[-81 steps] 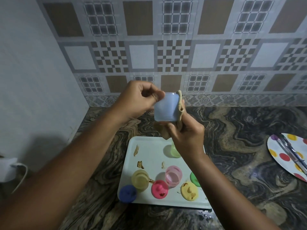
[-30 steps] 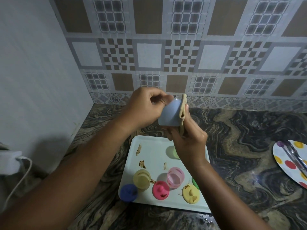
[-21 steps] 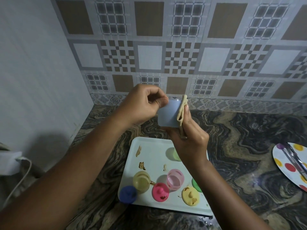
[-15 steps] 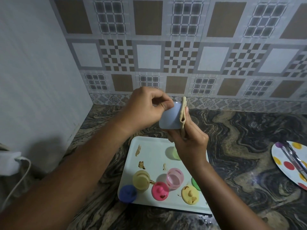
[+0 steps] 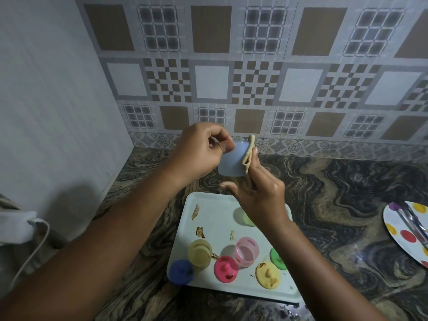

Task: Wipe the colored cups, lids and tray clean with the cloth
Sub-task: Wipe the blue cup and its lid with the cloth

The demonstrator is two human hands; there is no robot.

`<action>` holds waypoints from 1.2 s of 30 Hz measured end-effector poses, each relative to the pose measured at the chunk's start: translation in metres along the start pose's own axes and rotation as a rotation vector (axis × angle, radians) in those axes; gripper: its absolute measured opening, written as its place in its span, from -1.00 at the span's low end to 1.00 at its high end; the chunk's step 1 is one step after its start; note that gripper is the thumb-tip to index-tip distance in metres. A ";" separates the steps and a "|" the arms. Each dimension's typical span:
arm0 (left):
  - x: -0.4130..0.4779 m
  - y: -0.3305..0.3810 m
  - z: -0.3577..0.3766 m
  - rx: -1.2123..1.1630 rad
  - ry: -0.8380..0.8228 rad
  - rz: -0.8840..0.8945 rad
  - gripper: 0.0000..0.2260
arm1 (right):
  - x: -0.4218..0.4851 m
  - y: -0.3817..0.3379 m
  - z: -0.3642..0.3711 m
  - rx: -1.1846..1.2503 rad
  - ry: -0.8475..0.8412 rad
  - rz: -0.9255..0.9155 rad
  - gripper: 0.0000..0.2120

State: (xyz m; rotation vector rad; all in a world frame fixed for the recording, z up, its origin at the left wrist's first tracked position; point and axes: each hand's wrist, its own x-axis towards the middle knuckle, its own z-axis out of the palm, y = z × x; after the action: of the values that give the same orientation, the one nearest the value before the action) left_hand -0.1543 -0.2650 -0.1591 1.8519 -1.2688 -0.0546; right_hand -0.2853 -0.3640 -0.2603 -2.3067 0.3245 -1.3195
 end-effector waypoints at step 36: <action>0.060 -0.219 0.093 0.318 -0.226 -0.334 -0.86 | 0.044 0.136 0.163 -0.109 -0.316 0.385 -0.56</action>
State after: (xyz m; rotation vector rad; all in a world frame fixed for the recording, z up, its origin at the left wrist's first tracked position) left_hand -0.0075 -0.3460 -0.3383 2.3756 -1.1535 -0.2612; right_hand -0.1196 -0.4563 -0.3658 -2.3415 0.7042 -0.7553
